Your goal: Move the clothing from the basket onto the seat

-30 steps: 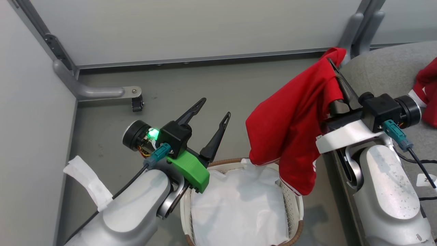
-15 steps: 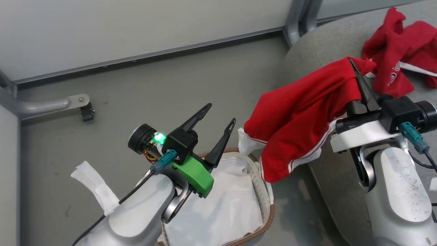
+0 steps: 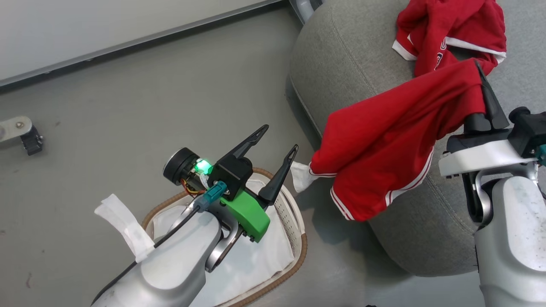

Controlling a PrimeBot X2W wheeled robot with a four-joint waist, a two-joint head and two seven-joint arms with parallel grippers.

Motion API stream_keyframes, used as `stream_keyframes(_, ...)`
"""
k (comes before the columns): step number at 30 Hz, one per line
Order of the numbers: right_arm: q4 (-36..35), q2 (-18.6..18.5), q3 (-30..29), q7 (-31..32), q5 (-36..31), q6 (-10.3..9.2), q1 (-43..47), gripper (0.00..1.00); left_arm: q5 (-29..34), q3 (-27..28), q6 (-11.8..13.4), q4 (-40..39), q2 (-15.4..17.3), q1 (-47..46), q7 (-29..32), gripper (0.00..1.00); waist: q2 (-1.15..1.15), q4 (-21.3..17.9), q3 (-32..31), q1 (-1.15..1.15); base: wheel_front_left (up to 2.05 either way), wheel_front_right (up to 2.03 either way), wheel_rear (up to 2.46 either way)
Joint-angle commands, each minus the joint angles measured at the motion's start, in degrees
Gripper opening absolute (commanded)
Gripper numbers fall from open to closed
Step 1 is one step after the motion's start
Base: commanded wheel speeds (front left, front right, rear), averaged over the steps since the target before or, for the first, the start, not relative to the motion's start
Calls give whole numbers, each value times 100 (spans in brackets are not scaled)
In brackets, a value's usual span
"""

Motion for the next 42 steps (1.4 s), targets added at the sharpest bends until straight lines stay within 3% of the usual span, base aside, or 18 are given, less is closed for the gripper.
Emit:
stream_keyframes(1, -30, -10, -66, -1, -26, -6, -122, 0, 51, 13, -28, 37, -2, -80, -2, 100, 44, -102, 204, 0, 0, 0, 0)
stream_keyframes(12, -311, -103, -933, -2, -1105, -6, -1827, 0, 54, 89, -29, 133, 91, -279, 2, 100, 44, 308, 656, 0, 0, 0, 0)
stream_keyframes(15, -280, -425, -1254, -1, -1278, -6, -2445, 0, 84, 85, -21, 119, 113, -335, 12, 100, 44, 481, 796, 0, 0, 0, 0)
stream_keyframes(23, 622, -1927, -1891, -1, -1436, -6, -4059, 0, 133, 45, 1, -18, 144, -540, 112, 100, 44, 961, 1276, 0, 0, 0, 0)
stream_keyframes(30, 1514, -2719, -2310, 197, -1610, -6, -4339, 0, 185, 55, 81, -205, 202, -738, 183, 100, 44, 1192, 1734, 0, 0, 0, 0)
stream_keyframes(34, 2211, -2784, -2637, 160, -1686, -6, -4082, 0, 241, 24, 113, -306, 220, -814, 224, 100, 44, 1282, 1950, 0, 0, 0, 0)
stream_keyframes(42, 3462, -2432, -3525, 5, -1991, -6, -3365, 0, 299, -64, 158, -427, 298, -841, 375, 100, 44, 1267, 2204, 0, 0, 0, 0)
